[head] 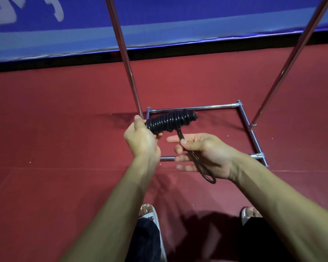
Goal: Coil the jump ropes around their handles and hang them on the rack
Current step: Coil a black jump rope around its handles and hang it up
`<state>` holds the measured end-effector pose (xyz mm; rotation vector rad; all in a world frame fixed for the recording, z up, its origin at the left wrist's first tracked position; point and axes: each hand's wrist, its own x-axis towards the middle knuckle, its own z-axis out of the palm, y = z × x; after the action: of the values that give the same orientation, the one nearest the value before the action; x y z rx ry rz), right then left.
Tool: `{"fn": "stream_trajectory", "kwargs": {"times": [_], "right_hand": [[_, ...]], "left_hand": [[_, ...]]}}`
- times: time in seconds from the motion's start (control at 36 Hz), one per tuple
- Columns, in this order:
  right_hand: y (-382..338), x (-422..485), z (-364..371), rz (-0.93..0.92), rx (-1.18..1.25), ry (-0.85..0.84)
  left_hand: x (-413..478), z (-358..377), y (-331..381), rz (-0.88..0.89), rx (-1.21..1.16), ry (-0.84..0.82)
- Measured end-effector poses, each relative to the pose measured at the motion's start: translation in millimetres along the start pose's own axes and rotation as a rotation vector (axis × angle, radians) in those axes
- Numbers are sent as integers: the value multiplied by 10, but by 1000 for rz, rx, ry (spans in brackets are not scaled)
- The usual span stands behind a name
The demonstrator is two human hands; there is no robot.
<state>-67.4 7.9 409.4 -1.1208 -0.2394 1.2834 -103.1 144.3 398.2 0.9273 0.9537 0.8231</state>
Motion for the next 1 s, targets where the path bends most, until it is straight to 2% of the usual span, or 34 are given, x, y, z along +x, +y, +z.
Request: {"fn": "stream_trajectory", "kwargs": {"times": [0.08, 0.19, 0.33, 0.39, 0.5, 0.58, 0.64, 0.75, 0.92, 1.0], "right_hand": [[16, 8, -13, -6, -23, 82], [7, -13, 33, 4, 53, 142], [-54, -94, 108, -13, -174, 196], [-72, -142, 113, -49, -364, 268], [-110, -178, 49, -85, -990, 361], [-165, -214, -6, -117, -1213, 471], [-198, -235, 12, -160, -1115, 490], [-344, -306, 44, -243, -681, 429], [-447, -323, -18, -238, -234, 423], [-457, -315, -45, -247, -164, 415]], "left_hand": [[16, -11, 1, 73, 57, 13], [127, -70, -40, 263, 242, 67], [126, -70, -13, 451, 391, 79], [134, -83, 1, 522, 447, 59], [137, -126, -17, 637, 532, -6], [98, -152, -34, 748, 566, -78], [89, -178, -46, 826, 585, -119], [109, -248, -60, 903, 664, -183], [56, -252, -28, 825, 651, -285], [-7, -224, -18, 739, 637, -389]]}}
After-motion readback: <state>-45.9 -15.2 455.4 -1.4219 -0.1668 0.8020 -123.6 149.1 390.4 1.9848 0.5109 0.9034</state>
